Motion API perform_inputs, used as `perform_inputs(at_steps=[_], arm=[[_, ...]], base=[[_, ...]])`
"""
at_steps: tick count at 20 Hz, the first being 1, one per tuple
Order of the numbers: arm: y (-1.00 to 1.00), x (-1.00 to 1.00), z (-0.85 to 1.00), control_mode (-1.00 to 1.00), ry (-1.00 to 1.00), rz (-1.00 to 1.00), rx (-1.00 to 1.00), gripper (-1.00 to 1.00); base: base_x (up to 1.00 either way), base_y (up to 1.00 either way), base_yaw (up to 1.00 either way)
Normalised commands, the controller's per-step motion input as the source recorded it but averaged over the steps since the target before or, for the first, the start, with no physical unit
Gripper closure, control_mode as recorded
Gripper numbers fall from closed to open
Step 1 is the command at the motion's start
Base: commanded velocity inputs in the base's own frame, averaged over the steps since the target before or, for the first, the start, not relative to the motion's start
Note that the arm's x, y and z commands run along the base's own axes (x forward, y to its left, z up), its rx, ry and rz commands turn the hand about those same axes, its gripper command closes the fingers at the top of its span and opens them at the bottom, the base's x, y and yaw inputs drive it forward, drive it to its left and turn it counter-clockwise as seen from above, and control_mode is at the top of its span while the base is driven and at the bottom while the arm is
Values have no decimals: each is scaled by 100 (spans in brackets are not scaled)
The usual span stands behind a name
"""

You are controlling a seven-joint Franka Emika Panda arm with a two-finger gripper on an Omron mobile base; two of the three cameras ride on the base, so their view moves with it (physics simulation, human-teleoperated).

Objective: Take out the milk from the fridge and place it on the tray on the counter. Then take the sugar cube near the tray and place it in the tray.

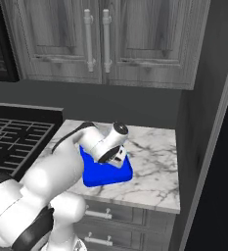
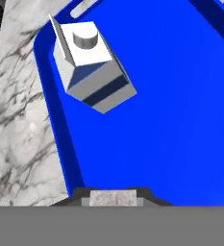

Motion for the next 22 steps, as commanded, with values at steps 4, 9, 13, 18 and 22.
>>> perform_inputs(at_steps=[4, 9, 13, 18, 22], arm=[[0, -13, -11, -100, -29, 18, -22, 100], [2, -2, -19, -100, -21, 3, -18, 100], [1, 11, -18, -100, 4, 0, -6, 100], [0, 16, -24, -100, 11, 0, -4, 100], [0, 8, -19, -100, 1, 0, -2, 100]], base=[[0, 0, 0], [0, 0, 0], [0, 0, 0], [0, 0, 0], [0, 0, 0]])
